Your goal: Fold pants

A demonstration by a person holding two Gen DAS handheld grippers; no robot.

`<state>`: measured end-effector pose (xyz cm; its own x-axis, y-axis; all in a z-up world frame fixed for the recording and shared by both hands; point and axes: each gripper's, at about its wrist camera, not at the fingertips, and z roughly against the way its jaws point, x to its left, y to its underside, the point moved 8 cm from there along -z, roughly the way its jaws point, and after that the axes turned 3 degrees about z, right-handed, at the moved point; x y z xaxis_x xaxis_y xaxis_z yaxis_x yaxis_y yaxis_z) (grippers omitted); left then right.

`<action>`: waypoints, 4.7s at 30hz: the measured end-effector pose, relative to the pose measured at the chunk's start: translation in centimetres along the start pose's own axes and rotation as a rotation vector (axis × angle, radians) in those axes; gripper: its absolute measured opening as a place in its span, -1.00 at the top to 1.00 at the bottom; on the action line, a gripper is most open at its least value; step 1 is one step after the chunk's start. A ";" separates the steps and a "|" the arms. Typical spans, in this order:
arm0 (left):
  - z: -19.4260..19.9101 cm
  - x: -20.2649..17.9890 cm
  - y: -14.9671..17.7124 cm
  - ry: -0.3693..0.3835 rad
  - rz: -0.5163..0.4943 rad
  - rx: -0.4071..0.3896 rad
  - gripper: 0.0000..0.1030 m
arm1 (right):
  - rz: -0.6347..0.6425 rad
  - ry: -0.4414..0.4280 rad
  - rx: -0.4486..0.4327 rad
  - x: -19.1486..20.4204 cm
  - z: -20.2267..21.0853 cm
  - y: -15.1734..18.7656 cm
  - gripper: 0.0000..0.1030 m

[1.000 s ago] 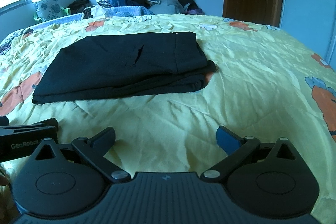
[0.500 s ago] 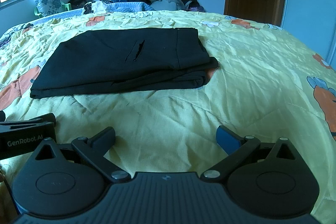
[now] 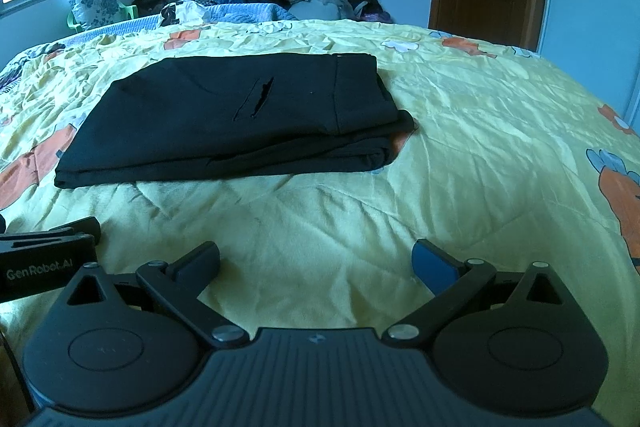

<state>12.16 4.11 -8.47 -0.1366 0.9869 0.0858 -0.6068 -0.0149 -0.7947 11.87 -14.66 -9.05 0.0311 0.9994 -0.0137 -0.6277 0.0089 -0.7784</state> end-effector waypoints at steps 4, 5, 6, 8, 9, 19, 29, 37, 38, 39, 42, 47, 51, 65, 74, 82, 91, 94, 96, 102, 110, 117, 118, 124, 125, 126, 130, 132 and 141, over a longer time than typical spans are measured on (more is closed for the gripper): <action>0.0 0.0 0.0 -0.003 -0.004 -0.002 -1.00 | 0.000 0.000 0.000 0.0 0.0 0.0 -1.00; 0.0 0.0 0.0 0.000 0.000 0.000 -1.00 | 0.000 0.000 0.000 0.0 0.0 0.0 -1.00; 0.0 0.0 0.0 0.004 0.005 0.002 -1.00 | 0.000 0.000 0.000 0.0 0.0 0.0 -1.00; 0.0 0.1 0.0 0.008 0.010 0.004 -1.00 | 0.000 0.000 0.000 0.0 0.0 0.0 -1.00; 0.0 0.1 0.0 0.008 0.009 0.003 -1.00 | 0.000 0.000 0.000 0.0 0.0 0.0 -1.00; 0.0 0.0 0.0 0.004 0.004 0.001 -1.00 | 0.000 0.000 0.000 0.0 0.0 0.0 -1.00; 0.0 0.0 0.0 0.006 0.006 0.002 -1.00 | 0.000 0.000 0.000 0.0 0.0 0.0 -1.00; 0.0 0.0 0.0 0.006 0.006 0.002 -1.00 | 0.000 0.000 0.000 0.0 0.0 0.0 -1.00; 0.0 0.0 0.0 0.007 0.006 0.003 -1.00 | 0.000 0.000 0.000 0.0 0.0 0.0 -1.00; 0.0 0.0 0.0 0.007 0.006 0.003 -1.00 | 0.000 0.000 0.000 0.0 0.0 0.0 -1.00; 0.0 0.0 0.0 0.006 0.006 0.002 -1.00 | 0.000 0.000 0.000 0.0 0.0 0.0 -1.00; 0.0 0.0 0.0 0.006 0.005 0.002 -1.00 | 0.000 0.000 0.000 0.0 0.0 0.0 -1.00; 0.0 0.0 0.0 0.006 0.005 0.002 -1.00 | 0.000 0.000 0.000 0.0 0.0 0.0 -1.00; 0.1 0.0 0.0 0.005 0.004 0.002 -1.00 | 0.000 0.000 0.000 0.0 0.0 0.0 -1.00; 0.0 0.0 0.0 0.006 0.004 0.002 -1.00 | 0.000 0.000 0.000 0.0 0.0 0.0 -1.00; 0.0 0.1 0.0 0.006 0.004 0.002 -1.00 | 0.000 0.000 0.000 0.0 0.0 0.0 -1.00; -0.1 0.0 0.0 0.009 0.007 0.003 -1.00 | 0.000 0.000 0.000 0.1 0.0 0.0 -1.00; -0.1 0.0 0.0 0.008 0.006 0.003 -1.00 | 0.000 0.000 0.000 0.0 0.0 0.0 -1.00; -0.1 0.0 0.0 0.009 0.007 0.004 -1.00 | 0.000 0.001 0.000 0.0 0.0 0.0 -1.00; -0.1 0.1 0.0 0.011 0.009 0.004 -1.00 | 0.000 0.001 0.000 0.1 0.0 0.0 -1.00; -0.2 0.1 0.1 0.017 0.015 0.008 -1.00 | 0.000 0.001 0.000 0.1 0.0 0.0 -1.00; -0.2 0.1 0.1 0.019 0.018 0.009 -1.00 | 0.000 0.001 0.000 0.1 0.0 0.0 -1.00; -0.2 0.1 0.1 0.020 0.019 0.009 -1.00 | 0.000 0.001 0.000 0.1 0.0 0.0 -1.00; -0.2 0.1 0.0 0.022 0.020 0.010 -1.00 | 0.000 0.002 0.000 0.0 0.0 0.0 -1.00; -0.2 0.1 0.0 0.021 0.019 0.010 -1.00 | 0.000 0.002 0.000 0.1 0.0 0.0 -1.00; -0.2 0.1 0.0 0.022 0.020 0.010 -1.00 | 0.000 0.002 0.000 0.1 0.0 0.0 -1.00; -0.2 0.1 0.0 0.023 0.021 0.011 -1.00 | 0.001 0.002 0.000 0.0 0.0 0.0 -1.00; -0.2 0.1 0.0 0.023 0.021 0.010 -1.00 | 0.001 0.002 0.000 0.0 0.0 0.0 -1.00; -0.2 0.1 0.0 0.023 0.022 0.011 -1.00 | 0.001 0.002 0.000 0.0 0.0 0.0 -1.00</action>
<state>12.34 4.27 -8.60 -0.1314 0.9898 0.0544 -0.6124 -0.0379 -0.7896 11.88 -14.62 -9.06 0.0321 0.9994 -0.0154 -0.6281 0.0082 -0.7781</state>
